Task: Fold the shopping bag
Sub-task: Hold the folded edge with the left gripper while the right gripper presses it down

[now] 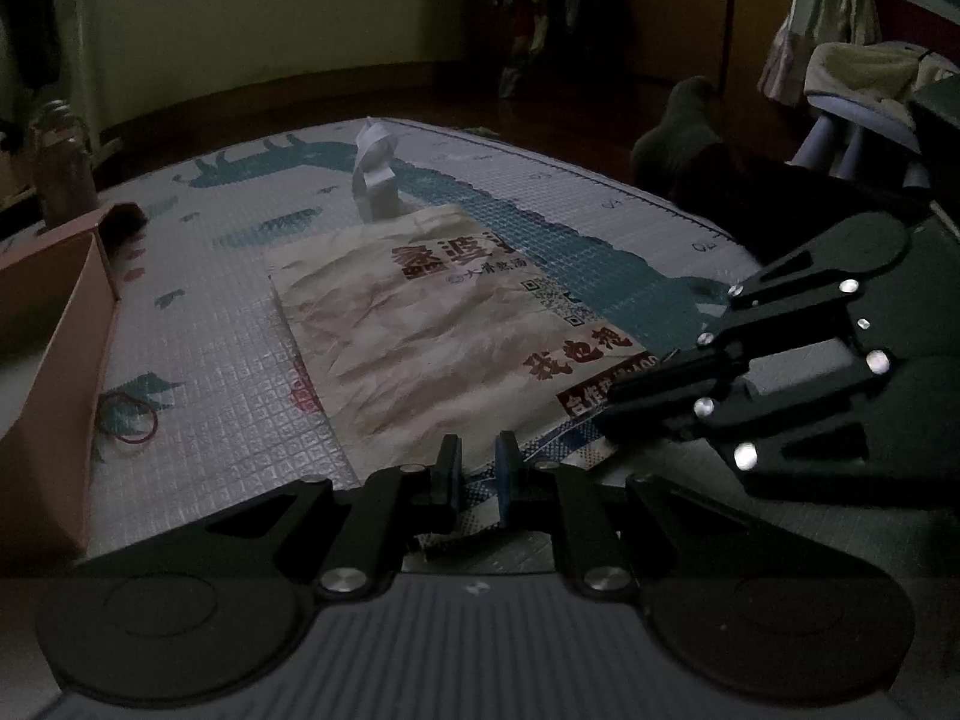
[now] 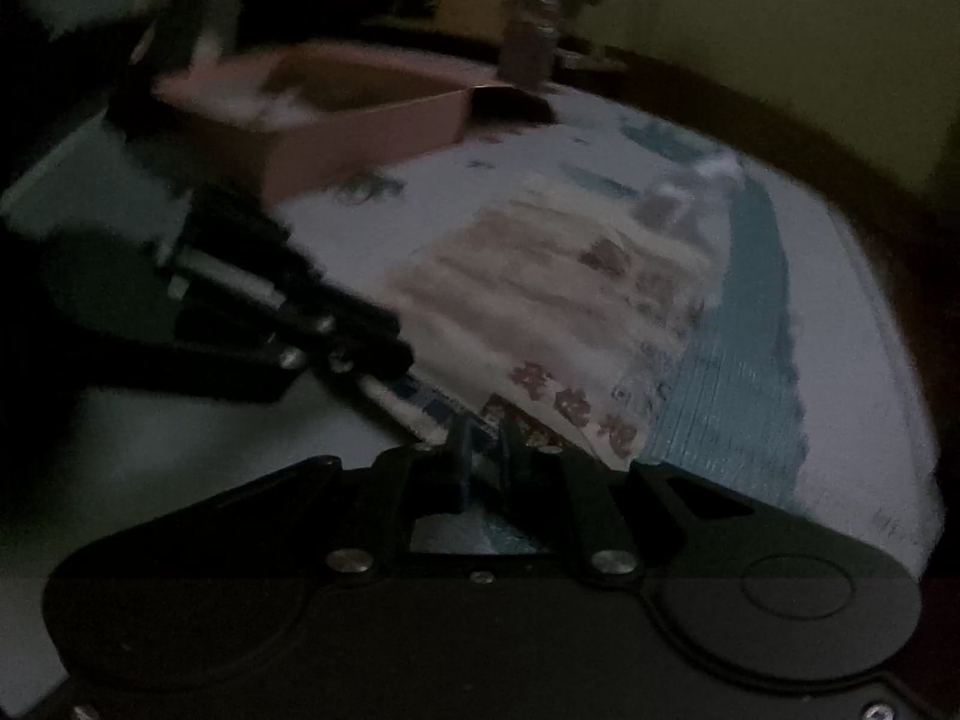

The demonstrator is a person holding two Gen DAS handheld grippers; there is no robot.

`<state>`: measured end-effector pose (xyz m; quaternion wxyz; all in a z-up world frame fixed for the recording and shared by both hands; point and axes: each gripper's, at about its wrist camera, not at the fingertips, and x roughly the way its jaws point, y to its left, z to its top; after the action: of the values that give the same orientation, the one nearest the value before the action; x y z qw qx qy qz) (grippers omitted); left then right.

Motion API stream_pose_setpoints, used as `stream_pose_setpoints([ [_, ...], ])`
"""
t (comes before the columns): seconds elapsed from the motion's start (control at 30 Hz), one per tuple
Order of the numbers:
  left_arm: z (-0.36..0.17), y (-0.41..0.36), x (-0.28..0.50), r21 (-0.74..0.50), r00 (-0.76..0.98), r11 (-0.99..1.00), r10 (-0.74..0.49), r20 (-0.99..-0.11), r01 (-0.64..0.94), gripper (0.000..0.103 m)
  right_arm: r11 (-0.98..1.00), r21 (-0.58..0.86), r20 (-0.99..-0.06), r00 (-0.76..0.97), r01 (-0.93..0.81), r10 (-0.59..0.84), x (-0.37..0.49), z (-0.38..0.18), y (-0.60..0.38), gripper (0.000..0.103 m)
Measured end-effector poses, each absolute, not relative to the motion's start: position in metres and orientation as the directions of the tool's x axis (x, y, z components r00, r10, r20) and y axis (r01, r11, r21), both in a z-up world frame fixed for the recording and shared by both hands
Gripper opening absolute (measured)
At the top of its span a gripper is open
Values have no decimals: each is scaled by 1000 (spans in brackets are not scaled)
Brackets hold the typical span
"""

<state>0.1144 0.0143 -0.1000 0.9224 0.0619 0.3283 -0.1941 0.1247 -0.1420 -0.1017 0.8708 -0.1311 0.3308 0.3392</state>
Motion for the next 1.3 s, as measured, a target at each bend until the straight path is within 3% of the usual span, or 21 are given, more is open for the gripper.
stream_pose_setpoints([
  [0.17, -92, -1, 107, 72, 738, 888, -329, -589, 453, 12, 736, 10, -662, 547, -677, 512, 124, -104, -145, 8],
  [0.33, -101, -15, 102, 85, 711, 864, -348, -611, 497, 12, 736, 24, -660, 542, -676, 520, 124, -104, -147, 8],
  [0.67, -97, 47, 103, -55, 703, 945, -278, -655, 322, 12, 734, 40, -655, 537, -678, 531, 127, -105, -150, 8],
  [0.9, -92, 48, 106, -53, 699, 943, -281, -658, 330, 12, 729, 40, -655, 533, -683, 535, 128, -105, -152, 8],
  [1.0, -82, 38, 97, 35, 713, 918, -283, -642, 396, 27, 724, 46, -658, 525, -688, 540, 129, -104, -153, 8],
  [1.07, -82, 23, 87, 146, 702, 853, -303, -644, 502, 50, 718, 67, -661, 508, -693, 552, 133, -104, -155, 8],
  [1.3, -97, -13, 69, 477, 731, 620, -244, -637, 623, 49, 683, 155, -676, 427, -714, 601, 151, -102, -165, 8],
])
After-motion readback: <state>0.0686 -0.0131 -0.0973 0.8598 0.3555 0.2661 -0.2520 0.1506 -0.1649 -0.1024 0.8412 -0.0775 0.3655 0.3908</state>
